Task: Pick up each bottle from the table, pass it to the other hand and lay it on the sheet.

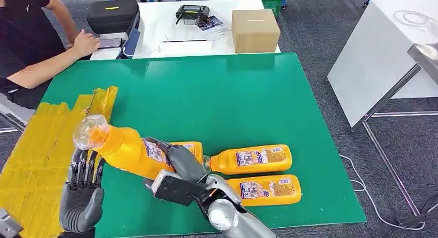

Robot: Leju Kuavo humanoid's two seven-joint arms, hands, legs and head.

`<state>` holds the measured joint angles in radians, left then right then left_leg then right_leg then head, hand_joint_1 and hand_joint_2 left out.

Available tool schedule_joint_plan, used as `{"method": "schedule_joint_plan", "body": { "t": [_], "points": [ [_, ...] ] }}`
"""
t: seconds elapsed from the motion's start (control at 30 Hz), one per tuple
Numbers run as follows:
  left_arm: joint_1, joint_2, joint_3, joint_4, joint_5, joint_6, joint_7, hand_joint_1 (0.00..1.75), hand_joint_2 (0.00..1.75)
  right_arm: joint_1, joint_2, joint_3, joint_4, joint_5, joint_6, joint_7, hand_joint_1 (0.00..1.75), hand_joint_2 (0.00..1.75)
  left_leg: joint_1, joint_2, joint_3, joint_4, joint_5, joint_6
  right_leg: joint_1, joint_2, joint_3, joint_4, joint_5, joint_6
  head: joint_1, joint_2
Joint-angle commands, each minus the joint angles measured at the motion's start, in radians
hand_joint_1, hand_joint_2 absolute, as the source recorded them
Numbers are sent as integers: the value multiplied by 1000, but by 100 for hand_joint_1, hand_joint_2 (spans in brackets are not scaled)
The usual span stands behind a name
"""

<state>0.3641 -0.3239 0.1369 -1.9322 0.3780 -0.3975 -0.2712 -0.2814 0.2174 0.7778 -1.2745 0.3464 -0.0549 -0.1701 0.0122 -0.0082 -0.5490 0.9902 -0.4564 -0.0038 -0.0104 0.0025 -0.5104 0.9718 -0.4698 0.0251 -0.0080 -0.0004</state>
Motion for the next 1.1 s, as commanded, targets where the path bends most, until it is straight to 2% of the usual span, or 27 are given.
{"method": "schedule_joint_plan", "body": {
  "t": [0.03,0.13,0.3,0.53,0.7,0.97,1.1],
  "points": [
    [-4,37,-28,37,-3,2,0,0,175,-49,-19,20,48,-2,3,-1,175,175,0,2,1,-1,0,1,0,0,1,-1,0,-1,0,0],
    [-11,37,-44,26,-29,1,-33,0,175,-69,-14,41,98,-2,30,18,175,175,0,1,1,-1,0,1,0,0,1,-1,0,0,0,0],
    [-37,60,-102,35,-40,19,-46,0,175,-141,40,94,316,-8,81,44,175,175,0,2,1,-1,0,0,0,1,1,-1,1,-1,0,0],
    [-40,61,-92,59,-13,11,-48,0,175,-224,111,301,486,30,203,71,175,175,0,4,2,-2,0,0,0,3,1,-1,1,-1,0,0],
    [-35,45,-73,57,-17,-5,-42,0,175,-242,132,404,514,27,240,71,175,175,0,3,2,-2,0,1,1,2,2,-1,0,-1,0,0],
    [-35,44,-73,56,-18,-5,-41,0,175,-244,130,406,513,24,244,69,175,175,0,0,0,-1,1,0,0,-1,0,-1,0,0,0,0],
    [-28,49,-75,63,-33,-13,-27,0,175,-248,124,450,490,24,253,58,175,175,0,-1,1,-2,0,0,1,-2,1,-2,0,-1,0,0]
  ]
}}
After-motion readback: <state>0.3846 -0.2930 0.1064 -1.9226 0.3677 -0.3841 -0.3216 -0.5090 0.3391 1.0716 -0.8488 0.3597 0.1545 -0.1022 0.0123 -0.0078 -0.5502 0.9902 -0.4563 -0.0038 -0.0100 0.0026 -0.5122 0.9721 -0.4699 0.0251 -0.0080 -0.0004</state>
